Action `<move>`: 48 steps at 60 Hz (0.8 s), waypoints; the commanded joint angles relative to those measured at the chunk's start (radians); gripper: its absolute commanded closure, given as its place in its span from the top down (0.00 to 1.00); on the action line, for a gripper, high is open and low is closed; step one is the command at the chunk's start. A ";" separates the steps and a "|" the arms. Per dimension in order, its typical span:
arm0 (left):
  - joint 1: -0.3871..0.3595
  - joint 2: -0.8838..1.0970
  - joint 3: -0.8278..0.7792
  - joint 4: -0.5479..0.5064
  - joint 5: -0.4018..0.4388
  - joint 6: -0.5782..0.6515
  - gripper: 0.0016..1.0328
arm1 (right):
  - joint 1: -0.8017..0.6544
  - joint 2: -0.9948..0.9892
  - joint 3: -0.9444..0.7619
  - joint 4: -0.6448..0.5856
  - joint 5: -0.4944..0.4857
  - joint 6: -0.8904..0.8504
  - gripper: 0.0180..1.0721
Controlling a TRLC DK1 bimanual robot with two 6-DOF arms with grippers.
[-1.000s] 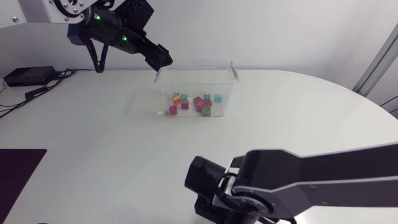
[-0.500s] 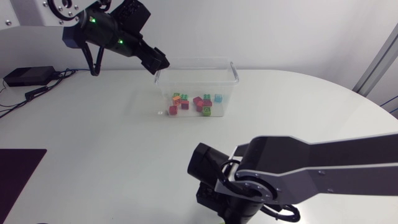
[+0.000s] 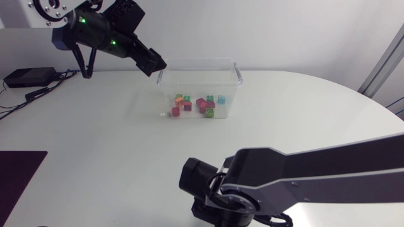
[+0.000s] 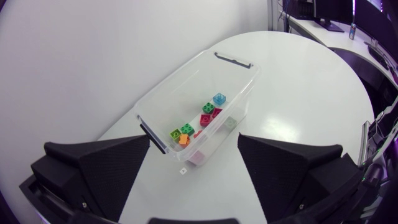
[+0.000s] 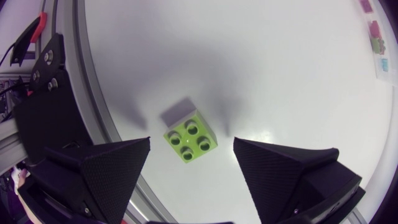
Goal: Place the duplo bricks in the container
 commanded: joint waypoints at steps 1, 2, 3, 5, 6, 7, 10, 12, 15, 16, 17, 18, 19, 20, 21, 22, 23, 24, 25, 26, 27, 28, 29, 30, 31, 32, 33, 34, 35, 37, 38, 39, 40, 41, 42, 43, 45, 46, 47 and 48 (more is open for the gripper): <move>0.008 -0.018 -0.033 -0.003 0.005 0.013 0.96 | -0.002 0.030 0.010 -0.010 0.010 -0.029 0.87; 0.010 -0.018 -0.033 -0.002 0.007 0.013 0.96 | -0.002 0.032 0.011 -0.010 0.010 -0.030 0.87; 0.010 -0.018 -0.034 -0.002 0.007 0.013 0.96 | 0.000 0.032 0.011 -0.010 0.008 -0.033 0.86; 0.010 -0.018 -0.036 -0.002 0.007 0.016 0.96 | 0.000 0.035 0.015 -0.010 0.010 -0.037 0.85; 0.010 -0.018 -0.037 0.000 0.007 0.019 0.96 | 0.000 0.037 0.016 -0.010 0.008 -0.037 0.84; 0.010 -0.018 -0.037 0.000 0.007 0.019 0.96 | 0.000 0.040 0.018 -0.011 0.008 -0.038 0.83; 0.010 -0.018 -0.039 0.000 0.007 0.021 0.96 | 0.001 0.044 0.019 -0.011 0.008 -0.046 0.81; 0.010 -0.018 -0.039 0.001 0.007 0.021 0.96 | 0.003 0.047 0.021 -0.011 0.008 -0.050 0.80; 0.011 -0.018 -0.039 0.001 0.007 0.021 0.96 | 0.006 0.050 0.021 -0.011 0.008 -0.058 0.75; 0.011 -0.018 -0.039 0.001 0.007 0.021 0.96 | 0.006 0.050 0.021 -0.011 0.008 -0.060 0.73; 0.011 -0.018 -0.039 0.001 0.007 0.022 0.96 | 0.006 0.050 0.021 -0.011 0.008 -0.061 0.72; 0.010 -0.018 -0.041 0.001 0.007 0.021 0.96 | 0.006 0.052 0.021 -0.011 0.008 -0.064 0.71; 0.011 -0.018 -0.041 0.001 0.007 0.021 0.96 | 0.007 0.050 0.021 -0.011 0.007 -0.064 0.70; 0.011 -0.018 -0.042 0.001 0.007 0.022 0.96 | 0.007 0.050 0.022 -0.011 0.007 -0.066 0.68; 0.011 -0.018 -0.042 0.001 0.007 0.022 0.96 | 0.007 0.049 0.022 -0.011 0.007 -0.067 0.67; 0.011 -0.018 -0.044 0.001 0.007 0.022 0.96 | 0.007 0.049 0.022 -0.011 0.007 -0.069 0.65; 0.011 -0.018 -0.045 0.001 0.007 0.022 0.96 | 0.007 0.047 0.022 -0.011 0.007 -0.070 0.63; 0.011 -0.018 -0.048 0.001 0.007 0.022 0.96 | 0.007 0.046 0.022 -0.011 0.007 -0.072 0.61; 0.011 -0.018 -0.048 0.001 0.007 0.022 0.96 | 0.007 0.044 0.022 -0.011 0.007 -0.073 0.60; 0.011 -0.018 -0.051 0.003 0.007 0.024 0.96 | 0.009 0.043 0.022 -0.011 0.005 -0.075 0.59; 0.011 -0.018 -0.053 0.003 0.007 0.027 0.96 | 0.009 0.043 0.024 -0.011 0.007 -0.075 0.59; 0.011 -0.018 -0.053 0.001 0.007 0.027 0.96 | 0.009 0.041 0.024 -0.011 0.007 -0.073 0.58; 0.010 -0.018 -0.053 0.003 0.007 0.027 0.96 | 0.009 0.041 0.024 -0.008 0.007 -0.073 0.57; 0.011 -0.018 -0.053 0.003 0.007 0.027 0.96 | 0.009 0.041 0.025 -0.008 0.007 -0.073 0.56; 0.011 -0.018 -0.053 0.003 0.007 0.027 0.96 | 0.009 0.041 0.027 -0.008 0.007 -0.075 0.56; 0.011 -0.018 -0.053 0.001 0.007 0.027 0.96 | 0.009 0.040 0.027 -0.008 0.005 -0.075 0.56; 0.011 -0.018 -0.053 0.001 0.007 0.029 0.96 | 0.009 0.038 0.027 -0.010 0.007 -0.073 0.57; 0.010 -0.018 -0.053 0.003 0.007 0.029 0.96 | 0.009 0.037 0.027 -0.010 0.007 -0.075 0.57; 0.010 -0.020 -0.053 0.003 0.007 0.029 0.96 | 0.009 0.037 0.027 -0.011 0.007 -0.075 0.57; 0.010 -0.023 -0.053 0.001 0.007 0.029 0.96 | 0.009 0.032 0.028 -0.015 0.007 -0.078 0.63; 0.010 -0.025 -0.053 0.001 0.007 0.029 0.96 | 0.009 0.030 0.028 -0.016 0.007 -0.081 0.68; 0.010 -0.025 -0.053 0.003 0.007 0.029 0.96 | 0.009 0.029 0.028 -0.021 0.008 -0.084 0.73; 0.010 -0.025 -0.051 0.001 0.007 0.029 0.96 | 0.009 0.027 0.028 -0.024 0.008 -0.090 0.78; 0.010 -0.026 -0.051 0.003 0.007 0.029 0.96 | 0.010 0.024 0.028 -0.025 0.008 -0.093 0.82; 0.010 -0.026 -0.051 0.001 0.007 0.029 0.96 | 0.010 0.021 0.027 -0.028 0.010 -0.098 0.86; 0.010 -0.028 -0.051 0.001 0.007 0.029 0.96 | 0.010 0.021 0.028 -0.031 0.013 -0.103 0.88; 0.010 -0.028 -0.053 0.001 0.007 0.030 0.96 | 0.012 0.018 0.028 -0.036 0.014 -0.113 0.91; 0.010 -0.029 -0.051 0.001 0.007 0.030 0.96 | 0.012 0.018 0.028 -0.038 0.016 -0.116 0.91; 0.010 -0.031 -0.053 0.001 0.007 0.029 0.96 | 0.014 0.015 0.028 -0.042 0.016 -0.132 0.91; 0.010 -0.031 -0.051 0.001 0.007 0.029 0.96 | 0.015 0.015 0.028 -0.045 0.016 -0.136 0.91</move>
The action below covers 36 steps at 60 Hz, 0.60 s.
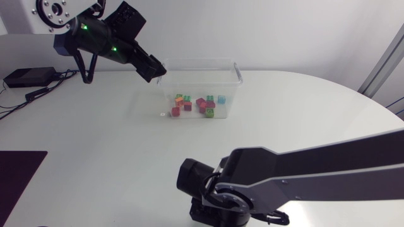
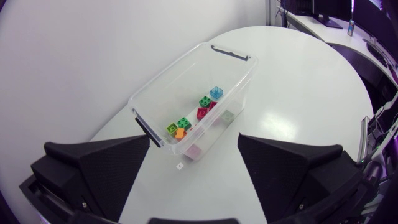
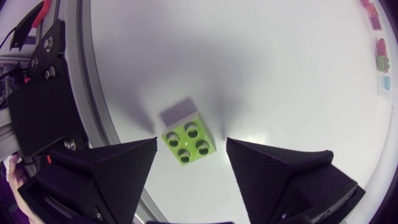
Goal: Place the duplo bricks in the container
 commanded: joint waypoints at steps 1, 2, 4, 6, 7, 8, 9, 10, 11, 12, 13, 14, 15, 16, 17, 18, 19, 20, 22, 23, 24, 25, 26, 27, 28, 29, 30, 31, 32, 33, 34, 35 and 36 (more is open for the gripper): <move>0.008 -0.027 -0.017 0.001 0.004 0.020 0.96 | 0.014 -0.014 0.009 -0.029 0.008 -0.047 0.91; 0.008 -0.028 -0.019 0.001 0.004 0.020 0.96 | 0.014 -0.014 0.010 -0.032 0.009 -0.055 0.91; 0.008 -0.030 -0.019 0.001 0.004 0.020 0.96 | 0.014 -0.014 0.010 -0.035 0.011 -0.065 0.91; 0.008 -0.032 -0.020 0.001 0.004 0.020 0.96 | 0.014 -0.016 0.010 -0.040 0.011 -0.084 0.91; 0.008 -0.032 -0.020 0.001 0.004 0.020 0.96 | 0.014 -0.016 0.009 -0.040 0.011 -0.095 0.91; 0.008 -0.033 -0.020 0.001 0.004 0.022 0.96 | 0.014 -0.017 0.007 -0.040 0.009 -0.102 0.91; 0.008 -0.033 -0.020 0.001 0.004 0.022 0.96 | 0.014 -0.017 0.007 -0.041 0.009 -0.110 0.91; 0.008 -0.035 -0.020 0.001 0.004 0.022 0.96 | 0.014 -0.017 0.004 -0.043 0.013 -0.118 0.91; 0.008 -0.035 -0.020 0.001 0.004 0.023 0.96 | 0.015 -0.019 0.003 -0.043 0.016 -0.128 0.91; 0.008 -0.036 -0.020 0.001 0.004 0.023 0.96 | 0.017 -0.019 0.001 -0.043 0.022 -0.134 0.91; 0.008 -0.036 -0.020 0.001 0.004 0.023 0.96 | 0.018 -0.019 0.000 -0.043 0.028 -0.142 0.91; 0.008 -0.036 -0.020 0.001 0.004 0.025 0.96 | 0.020 -0.019 -0.002 -0.044 0.032 -0.153 0.91; 0.008 -0.038 -0.020 0.001 0.004 0.025 0.96 | 0.020 -0.019 -0.002 -0.044 0.036 -0.164 0.91; 0.008 -0.038 -0.020 0.001 0.004 0.025 0.96 | 0.020 -0.017 -0.002 -0.044 0.040 -0.174 0.91; 0.008 -0.038 -0.020 0.001 0.004 0.025 0.96 | 0.020 -0.016 -0.002 -0.044 0.042 -0.182 0.91; 0.008 -0.038 -0.020 0.001 0.004 0.025 0.96 | 0.020 -0.014 -0.002 -0.044 0.045 -0.193 0.91; 0.008 -0.038 -0.020 0.001 0.004 0.025 0.96 | 0.020 -0.013 -0.002 -0.044 0.046 -0.202 0.91; 0.008 -0.038 -0.020 0.001 0.004 0.025 0.96 | 0.020 -0.011 0.000 -0.044 0.046 -0.213 0.91; 0.008 -0.039 -0.023 0.001 0.004 0.025 0.96 | 0.020 -0.008 0.003 -0.044 0.046 -0.231 0.91; 0.008 -0.039 -0.025 0.001 0.004 0.025 0.96 | 0.021 -0.005 0.003 -0.046 0.048 -0.239 0.91; 0.008 -0.039 -0.025 0.001 0.004 0.025 0.96 | 0.023 -0.002 0.003 -0.046 0.051 -0.243 0.91; 0.008 -0.039 -0.027 0.001 0.004 0.025 0.96 | 0.026 0.003 0.004 -0.046 0.062 -0.250 0.91; 0.008 -0.039 -0.028 0.001 0.004 0.026 0.96 | 0.027 0.009 0.006 -0.046 0.069 -0.259 0.91; 0.008 -0.039 -0.030 0.001 0.004 0.026 0.96 | 0.027 0.010 0.006 -0.046 0.071 -0.263 0.91; 0.008 -0.039 -0.030 0.001 0.004 0.026 0.96 | 0.029 0.012 0.007 -0.046 0.072 -0.269 0.91; 0.010 -0.039 -0.031 0.001 0.004 0.028 0.96 | 0.029 0.015 0.009 -0.044 0.074 -0.276 0.91; 0.010 -0.039 -0.033 0.001 0.004 0.029 0.96 | 0.029 0.018 0.012 -0.044 0.074 -0.283 0.91; 0.010 -0.039 -0.033 0.001 0.004 0.029 0.96 | 0.029 0.021 0.013 -0.044 0.074 -0.288 0.91; 0.010 -0.039 -0.034 0.001 0.004 0.031 0.96 | 0.029 0.023 0.015 -0.044 0.075 -0.294 0.91; 0.010 -0.039 -0.036 0.001 0.004 0.032 0.96 | 0.030 0.026 0.017 -0.044 0.078 -0.299 0.91; 0.011 -0.039 -0.036 0.001 0.004 0.034 0.96 | 0.030 0.029 0.018 -0.043 0.083 -0.303 0.91; 0.011 -0.039 -0.036 0.001 0.004 0.034 0.96 | 0.032 0.033 0.018 -0.041 0.089 -0.311 0.91; 0.013 -0.039 -0.036 0.001 0.004 0.035 0.96 | 0.033 0.036 0.020 -0.041 0.094 -0.314 0.91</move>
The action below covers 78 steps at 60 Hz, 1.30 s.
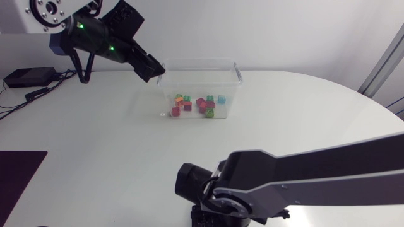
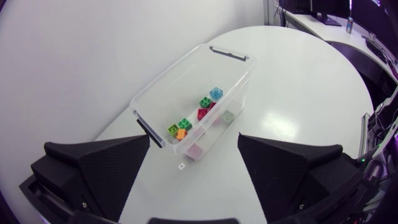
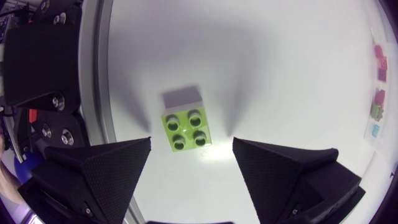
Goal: Place the duplo bricks in the container
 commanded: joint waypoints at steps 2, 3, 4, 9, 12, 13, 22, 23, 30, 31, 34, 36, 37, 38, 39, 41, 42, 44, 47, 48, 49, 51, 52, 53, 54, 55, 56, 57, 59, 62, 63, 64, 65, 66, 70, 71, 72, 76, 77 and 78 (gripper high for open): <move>0.012 -0.017 -0.022 0.000 0.004 0.017 0.96 | 0.014 0.040 0.020 -0.009 0.021 -0.052 0.91; 0.014 -0.017 -0.022 0.000 0.004 0.017 0.96 | 0.014 0.043 0.025 -0.009 0.021 -0.057 0.91; 0.014 -0.017 -0.022 0.000 0.004 0.019 0.96 | 0.014 0.044 0.027 -0.009 0.023 -0.058 0.91; 0.018 -0.019 -0.024 0.000 0.004 0.023 0.96 | 0.019 0.054 0.040 -0.006 0.023 -0.063 0.89; 0.020 -0.019 -0.027 0.002 0.004 0.026 0.96 | 0.022 0.058 0.046 -0.006 0.023 -0.063 0.89; 0.020 -0.019 -0.027 0.000 0.004 0.026 0.96 | 0.023 0.058 0.048 -0.005 0.023 -0.063 0.89; 0.027 -0.017 -0.035 0.002 0.004 0.036 0.96 | 0.032 0.066 0.054 0.014 0.019 -0.057 0.63; 0.029 -0.017 -0.035 0.002 0.004 0.036 0.96 | 0.032 0.066 0.053 0.020 0.018 -0.055 0.57; 0.029 -0.019 -0.038 0.002 0.004 0.037 0.96 | 0.031 0.067 0.046 0.024 0.004 -0.045 0.29; 0.030 -0.019 -0.038 0.002 0.004 0.037 0.96 | 0.031 0.066 0.045 0.024 0.004 -0.042 0.29; 0.030 -0.021 -0.039 0.002 0.004 0.037 0.96 | 0.029 0.060 0.037 0.024 0.000 -0.035 0.28; 0.030 -0.022 -0.041 0.002 0.005 0.039 0.96 | 0.029 0.052 0.031 0.029 -0.007 -0.032 0.28; 0.030 -0.024 -0.042 0.002 0.005 0.039 0.96 | 0.028 0.046 0.027 0.034 -0.007 -0.032 0.28; 0.030 -0.024 -0.042 0.002 0.005 0.039 0.96 | 0.028 0.040 0.022 0.037 -0.007 -0.031 0.28; 0.030 -0.024 -0.042 0.002 0.005 0.040 0.96 | 0.026 0.034 0.017 0.038 -0.007 -0.026 0.28; 0.030 -0.027 -0.044 0.002 0.005 0.040 0.96 | 0.025 0.018 0.011 0.037 -0.007 -0.020 0.28; 0.030 -0.028 -0.044 0.002 0.005 0.040 0.96 | 0.023 0.008 0.008 0.035 -0.007 -0.017 0.28; 0.030 -0.031 -0.042 0.002 0.005 0.039 0.96 | 0.017 -0.018 0.005 0.027 -0.005 -0.011 0.28; 0.030 -0.037 -0.039 0.002 0.005 0.039 0.96 | -0.003 -0.063 0.005 0.011 -0.002 -0.008 0.28; 0.030 -0.042 -0.038 0.002 0.005 0.037 0.96 | -0.011 -0.077 0.008 0.004 -0.002 -0.006 0.28; 0.030 -0.045 -0.036 0.000 0.005 0.037 0.96 | -0.021 -0.091 0.011 -0.002 -0.002 -0.006 0.28; 0.030 -0.051 -0.035 0.000 0.007 0.036 0.96 | -0.046 -0.118 0.020 -0.017 0.003 -0.006 0.28; 0.030 -0.054 -0.035 0.000 0.007 0.036 0.96 | -0.061 -0.129 0.025 -0.020 0.006 -0.006 0.28; 0.030 -0.057 -0.035 0.002 0.007 0.034 0.96 | -0.073 -0.138 0.030 -0.025 0.006 -0.006 0.28; 0.030 -0.059 -0.035 0.000 0.007 0.033 0.96 | -0.090 -0.147 0.037 -0.031 0.006 -0.006 0.28; 0.030 -0.060 -0.035 0.000 0.007 0.033 0.96 | -0.099 -0.153 0.042 -0.034 0.007 -0.006 0.28; 0.030 -0.063 -0.035 0.000 0.007 0.029 0.96 | -0.118 -0.163 0.051 -0.040 0.012 -0.006 0.28; 0.030 -0.068 -0.036 0.000 0.007 0.028 0.96 | -0.132 -0.170 0.059 -0.040 0.015 -0.006 0.28; 0.030 -0.074 -0.041 0.000 0.007 0.023 0.96 | -0.164 -0.183 0.079 -0.040 0.016 -0.005 0.28; 0.032 -0.083 -0.047 0.000 0.007 0.019 0.96 | -0.202 -0.196 0.106 -0.042 0.016 0.000 0.28; 0.032 -0.090 -0.053 0.000 0.007 0.016 0.96 | -0.213 -0.198 0.114 -0.040 0.018 0.004 0.28; 0.032 -0.094 -0.059 0.000 0.007 0.013 0.96 | -0.230 -0.201 0.128 -0.040 0.018 0.009 0.28; 0.034 -0.100 -0.065 0.000 0.007 0.010 0.96 | -0.244 -0.203 0.140 -0.036 0.018 0.014 0.28; 0.035 -0.105 -0.071 0.000 0.007 0.008 0.96 | -0.261 -0.203 0.157 -0.034 0.018 0.017 0.28; 0.047 -0.139 -0.113 0.002 0.007 0.006 0.96 | -0.319 -0.204 0.212 -0.019 0.018 0.032 0.28; 0.052 -0.149 -0.124 0.002 0.007 0.008 0.96 | -0.334 -0.201 0.231 -0.017 0.016 0.035 0.28; 0.053 -0.159 -0.131 0.002 0.007 0.006 0.96 | -0.343 -0.196 0.244 -0.019 0.016 0.035 0.28; 0.066 -0.200 -0.168 0.002 0.007 0.006 0.96 | -0.386 -0.187 0.300 -0.008 0.016 0.047 0.28; 0.073 -0.215 -0.180 0.002 0.007 0.005 0.96 | -0.399 -0.180 0.323 -0.005 0.016 0.054 0.28; 0.081 -0.223 -0.188 0.002 0.007 0.005 0.96 | -0.403 -0.175 0.335 -0.006 0.016 0.057 0.28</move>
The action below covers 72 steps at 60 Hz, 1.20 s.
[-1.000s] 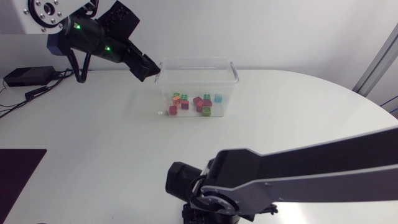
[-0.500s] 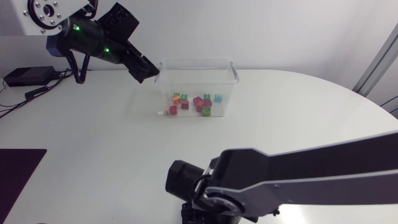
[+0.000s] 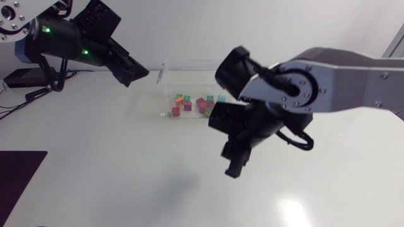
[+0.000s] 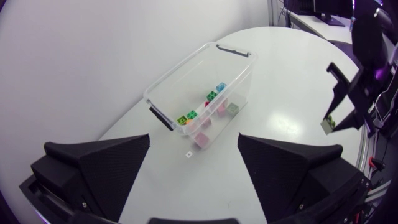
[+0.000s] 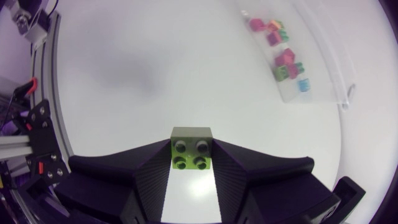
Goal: Place the duplo bricks in the container
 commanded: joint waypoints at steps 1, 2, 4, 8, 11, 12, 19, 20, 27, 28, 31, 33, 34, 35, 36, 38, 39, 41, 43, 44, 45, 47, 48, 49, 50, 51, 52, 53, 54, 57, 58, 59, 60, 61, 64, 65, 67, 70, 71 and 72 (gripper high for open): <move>0.033 -0.071 -0.060 0.002 0.004 -0.019 0.96 | -0.037 0.019 0.072 0.010 0.003 0.031 0.28; 0.045 -0.086 -0.072 0.005 0.004 -0.021 0.96 | -0.047 0.023 0.089 0.015 0.003 0.038 0.28; 0.057 -0.112 -0.096 0.009 0.004 -0.027 0.96 | -0.063 0.034 0.122 0.018 0.003 0.051 0.28; 0.080 -0.154 -0.144 0.016 0.002 -0.031 0.96 | -0.082 0.063 0.177 0.018 0.003 0.073 0.28; 0.106 -0.195 -0.188 0.037 0.001 -0.039 0.96 | -0.106 0.085 0.212 0.041 0.005 0.093 0.28; 0.109 -0.206 -0.199 0.043 -0.001 -0.042 0.96 | -0.111 0.092 0.223 0.046 0.006 0.094 0.28; 0.135 -0.284 -0.276 0.063 -0.035 -0.059 0.96 | -0.156 0.157 0.310 0.092 0.021 0.124 0.28; 0.143 -0.296 -0.288 0.065 -0.041 -0.061 0.96 | -0.166 0.168 0.326 0.102 0.023 0.131 0.28; 0.169 -0.404 -0.386 0.098 -0.070 -0.080 0.96 | -0.217 0.249 0.435 0.133 0.026 0.166 0.28; 0.169 -0.418 -0.402 0.105 -0.076 -0.084 0.96 | -0.221 0.258 0.445 0.138 0.026 0.166 0.28; 0.174 -0.461 -0.442 0.118 -0.090 -0.085 0.96 | -0.234 0.284 0.471 0.158 0.035 0.170 0.28; 0.180 -0.482 -0.460 0.124 -0.093 -0.087 0.96 | -0.237 0.298 0.484 0.175 0.040 0.171 0.28; 0.188 -0.500 -0.477 0.132 -0.096 -0.090 0.96 | -0.240 0.310 0.494 0.184 0.040 0.171 0.28; 0.191 -0.508 -0.483 0.134 -0.098 -0.090 0.96 | -0.241 0.321 0.505 0.187 0.040 0.174 0.28; 0.205 -0.536 -0.503 0.148 -0.099 -0.090 0.96 | -0.248 0.332 0.519 0.191 0.041 0.179 0.28; 0.221 -0.566 -0.523 0.152 -0.099 -0.091 0.96 | -0.254 0.350 0.540 0.201 0.044 0.188 0.28; 0.228 -0.583 -0.532 0.154 -0.099 -0.094 0.96 | -0.255 0.359 0.551 0.205 0.048 0.189 0.28; 0.235 -0.608 -0.549 0.157 -0.099 -0.099 0.96 | -0.258 0.376 0.570 0.214 0.054 0.193 0.28; 0.241 -0.632 -0.566 0.158 -0.101 -0.104 0.96 | -0.264 0.393 0.586 0.230 0.061 0.196 0.28; 0.243 -0.649 -0.581 0.158 -0.102 -0.104 0.96 | -0.266 0.405 0.597 0.241 0.066 0.196 0.28; 0.244 -0.661 -0.589 0.160 -0.108 -0.105 0.96 | -0.269 0.412 0.603 0.247 0.067 0.197 0.28; 0.244 -0.689 -0.609 0.163 -0.122 -0.108 0.96 | -0.275 0.433 0.622 0.259 0.071 0.202 0.28; 0.244 -0.698 -0.615 0.163 -0.124 -0.110 0.96 | -0.277 0.439 0.626 0.262 0.074 0.203 0.28; 0.247 -0.715 -0.623 0.163 -0.127 -0.110 0.96 | -0.281 0.455 0.640 0.270 0.078 0.205 0.28; 0.247 -0.721 -0.627 0.163 -0.127 -0.110 0.96 | -0.284 0.464 0.649 0.276 0.080 0.206 0.28; 0.252 -0.738 -0.636 0.163 -0.128 -0.110 0.96 | -0.286 0.474 0.657 0.283 0.083 0.206 0.28; 0.258 -0.754 -0.644 0.163 -0.130 -0.110 0.96 | -0.291 0.488 0.671 0.288 0.083 0.209 0.28; 0.261 -0.764 -0.649 0.164 -0.130 -0.110 0.96 | -0.294 0.502 0.685 0.290 0.083 0.212 0.28; 0.266 -0.772 -0.653 0.164 -0.130 -0.110 0.96 | -0.295 0.511 0.694 0.290 0.084 0.216 0.28; 0.278 -0.804 -0.673 0.164 -0.130 -0.111 0.96 | -0.306 0.542 0.726 0.291 0.087 0.223 0.28; 0.281 -0.823 -0.685 0.164 -0.130 -0.111 0.96 | -0.309 0.557 0.740 0.296 0.089 0.225 0.28; 0.281 -0.827 -0.687 0.164 -0.130 -0.111 0.96 | -0.310 0.568 0.751 0.297 0.090 0.225 0.29; 0.281 -0.849 -0.701 0.164 -0.130 -0.113 0.96 | -0.314 0.580 0.763 0.299 0.092 0.226 0.29; 0.281 -0.853 -0.704 0.164 -0.130 -0.113 0.96 | -0.315 0.594 0.775 0.299 0.095 0.228 0.29; 0.281 -0.898 -0.730 0.166 -0.130 -0.113 0.96 | -0.321 0.620 0.793 0.320 0.104 0.229 0.31; 0.281 -0.899 -0.731 0.166 -0.128 -0.114 0.96 | -0.324 0.626 0.797 0.328 0.109 0.229 0.34; 0.283 -0.922 -0.745 0.163 -0.130 -0.116 0.96 | -0.329 0.645 0.809 0.339 0.113 0.229 0.44; 0.283 -0.950 -0.765 0.163 -0.130 -0.117 0.96 | -0.333 0.678 0.839 0.339 0.120 0.231 0.69; 0.284 -0.961 -0.770 0.163 -0.128 -0.119 0.96 | -0.335 0.686 0.847 0.339 0.121 0.232 0.78; 0.284 -0.976 -0.781 0.163 -0.130 -0.123 0.96 | -0.337 0.700 0.858 0.342 0.127 0.242 0.92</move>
